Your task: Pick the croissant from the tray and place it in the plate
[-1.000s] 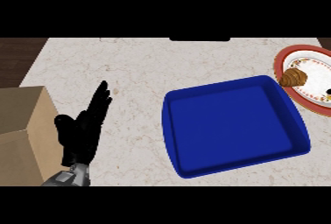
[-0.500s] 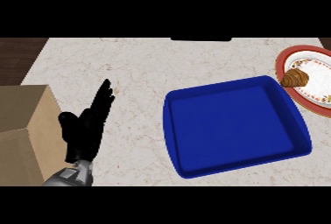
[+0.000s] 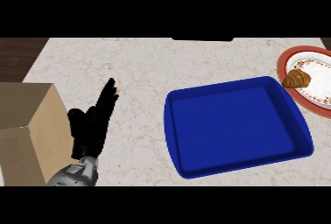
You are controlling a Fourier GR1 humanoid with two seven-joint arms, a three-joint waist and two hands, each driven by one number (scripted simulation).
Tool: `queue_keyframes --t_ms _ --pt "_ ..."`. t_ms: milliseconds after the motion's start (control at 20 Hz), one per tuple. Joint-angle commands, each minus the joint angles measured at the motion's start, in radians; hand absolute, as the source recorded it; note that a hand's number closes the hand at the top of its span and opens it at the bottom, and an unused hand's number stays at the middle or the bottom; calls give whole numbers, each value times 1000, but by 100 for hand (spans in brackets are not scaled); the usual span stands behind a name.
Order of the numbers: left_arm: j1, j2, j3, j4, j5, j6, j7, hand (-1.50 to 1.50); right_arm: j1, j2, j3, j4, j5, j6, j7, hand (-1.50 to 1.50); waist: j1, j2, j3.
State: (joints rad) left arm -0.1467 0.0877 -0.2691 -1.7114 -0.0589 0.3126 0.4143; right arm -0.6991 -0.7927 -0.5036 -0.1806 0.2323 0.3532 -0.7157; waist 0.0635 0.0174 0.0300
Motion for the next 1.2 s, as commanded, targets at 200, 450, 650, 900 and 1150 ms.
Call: queue_keyframes --t_ms 200,450,650,900,1150 --pt "66 80 71 112 12 -53 -34 0 5 -41 14 24 27 -37 22 -150 6 15 -23" --pt "72 50 59 145 -5 -46 -84 0 7 -8 11 31 32 -119 14 -150 13 20 -23" --pt "70 48 70 132 -6 -49 -74 0 37 -31 -1 45 26 -124 -1 -150 11 18 -22" --pt "44 41 84 134 -10 -49 -51 0 40 -58 1 52 32 -117 8 -150 16 22 -20" --pt "99 60 85 98 0 -77 -71 0 73 -92 -17 67 21 -136 7 -150 24 18 -20"
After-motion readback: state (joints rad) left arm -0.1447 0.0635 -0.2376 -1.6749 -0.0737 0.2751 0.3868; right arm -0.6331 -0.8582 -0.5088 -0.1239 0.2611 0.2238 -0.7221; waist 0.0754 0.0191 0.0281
